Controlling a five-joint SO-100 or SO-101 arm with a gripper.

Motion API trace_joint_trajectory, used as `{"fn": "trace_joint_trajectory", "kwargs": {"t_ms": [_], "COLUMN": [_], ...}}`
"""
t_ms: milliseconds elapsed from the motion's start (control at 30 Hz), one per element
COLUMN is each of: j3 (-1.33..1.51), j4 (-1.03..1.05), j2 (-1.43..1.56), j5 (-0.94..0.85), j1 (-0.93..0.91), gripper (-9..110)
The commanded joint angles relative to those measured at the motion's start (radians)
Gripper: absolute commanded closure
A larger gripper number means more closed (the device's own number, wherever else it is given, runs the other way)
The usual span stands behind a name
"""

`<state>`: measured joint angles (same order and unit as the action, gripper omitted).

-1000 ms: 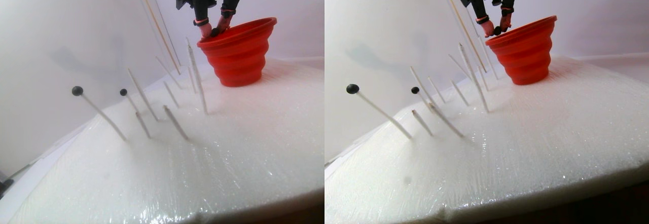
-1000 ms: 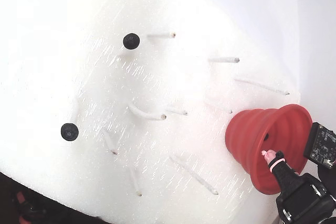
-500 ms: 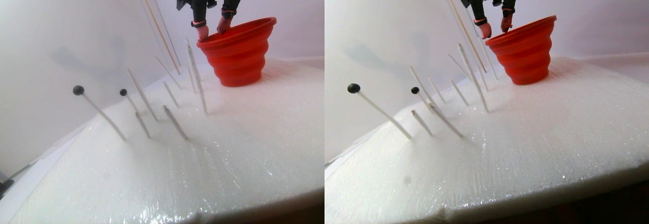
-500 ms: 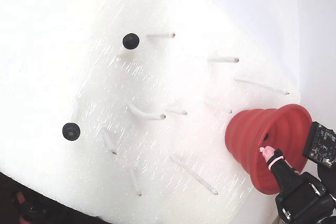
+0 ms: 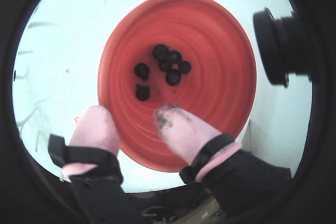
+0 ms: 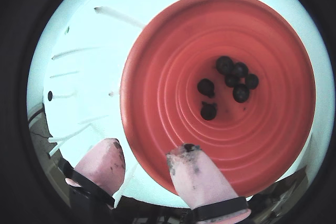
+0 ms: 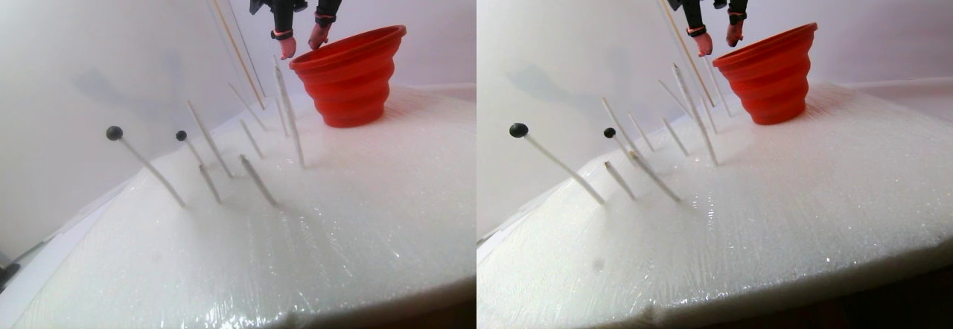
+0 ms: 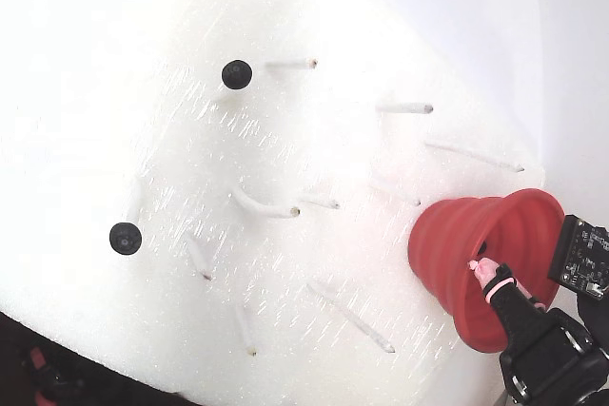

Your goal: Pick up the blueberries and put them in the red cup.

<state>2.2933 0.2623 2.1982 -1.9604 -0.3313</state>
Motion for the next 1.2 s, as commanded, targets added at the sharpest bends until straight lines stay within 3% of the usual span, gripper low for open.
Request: {"fn": "trace_joint_trajectory", "kwargs": {"t_ms": [0, 1167], "j3": [-0.04, 0.063], "j4": [-0.012, 0.029], "j2": [0.112, 0.106], "j5": [-0.015, -0.032], "j1": [0.061, 0.353], "gripper": [86, 87]}}
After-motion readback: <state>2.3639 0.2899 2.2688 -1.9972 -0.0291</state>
